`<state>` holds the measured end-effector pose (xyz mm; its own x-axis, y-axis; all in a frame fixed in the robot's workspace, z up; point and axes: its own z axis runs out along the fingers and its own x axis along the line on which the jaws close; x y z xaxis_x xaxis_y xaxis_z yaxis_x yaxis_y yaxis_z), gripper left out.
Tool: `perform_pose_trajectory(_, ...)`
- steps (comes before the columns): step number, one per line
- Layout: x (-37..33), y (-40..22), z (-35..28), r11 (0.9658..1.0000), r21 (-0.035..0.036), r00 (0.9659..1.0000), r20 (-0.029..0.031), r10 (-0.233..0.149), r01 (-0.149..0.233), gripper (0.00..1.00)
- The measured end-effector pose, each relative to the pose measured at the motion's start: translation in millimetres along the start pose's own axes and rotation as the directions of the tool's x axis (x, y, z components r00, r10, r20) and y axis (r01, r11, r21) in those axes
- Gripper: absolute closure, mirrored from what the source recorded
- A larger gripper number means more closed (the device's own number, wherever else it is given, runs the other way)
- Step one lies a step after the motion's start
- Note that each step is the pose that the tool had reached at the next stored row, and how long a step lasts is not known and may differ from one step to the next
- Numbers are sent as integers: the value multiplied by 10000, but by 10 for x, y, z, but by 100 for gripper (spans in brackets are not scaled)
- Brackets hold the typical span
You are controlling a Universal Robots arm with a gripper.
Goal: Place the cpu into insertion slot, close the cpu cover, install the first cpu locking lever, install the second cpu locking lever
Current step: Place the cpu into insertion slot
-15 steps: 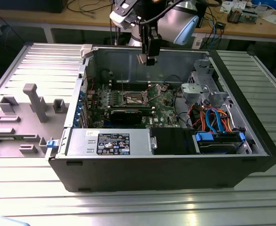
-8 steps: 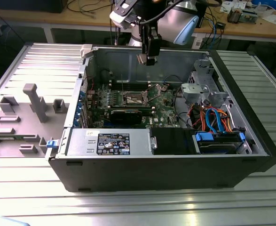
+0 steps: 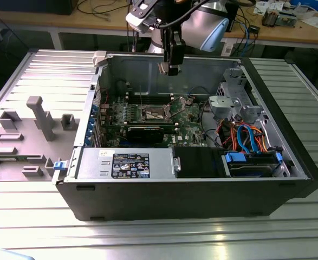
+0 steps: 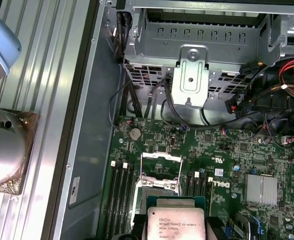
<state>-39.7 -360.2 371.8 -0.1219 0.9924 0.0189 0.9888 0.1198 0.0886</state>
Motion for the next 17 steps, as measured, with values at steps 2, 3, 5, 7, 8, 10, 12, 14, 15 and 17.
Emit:
perform_pose_trajectory(2, -2, 0, 0, 10000, 0, 10000, 11, 88, -88, 46)
perform_pose_trajectory(3, -3, 1, 2, 9998, -3, 9998, 21, 202, -202, 46)
perform_pose_trajectory(5, -3, 0, 6, 9988, -10, 9988, 44, 484, -484, 46)
perform_pose_trajectory(7, -3, -1, 11, 9969, -17, 9969, 72, 783, -783, 46)
perform_pose_trajectory(8, -3, -1, 13, 9959, -20, 9959, 82, 902, -902, 46)
perform_pose_trajectory(10, -3, -1, 15, 9945, -22, 9945, 97, 1043, -1043, 46)
perform_pose_trajectory(12, -3, -1, 16, 9945, -24, 9944, 96, 1049, -1049, 46)
perform_pose_trajectory(14, -3, -1, 16, 9945, -24, 9944, 96, 1049, -1049, 46)
perform_pose_trajectory(15, -2, -1, 18, 9945, -23, 9944, 97, 1050, -1049, 46)
perform_pose_trajectory(17, -2, -2, 21, 9945, -23, 9944, 97, 1049, -1049, 46)
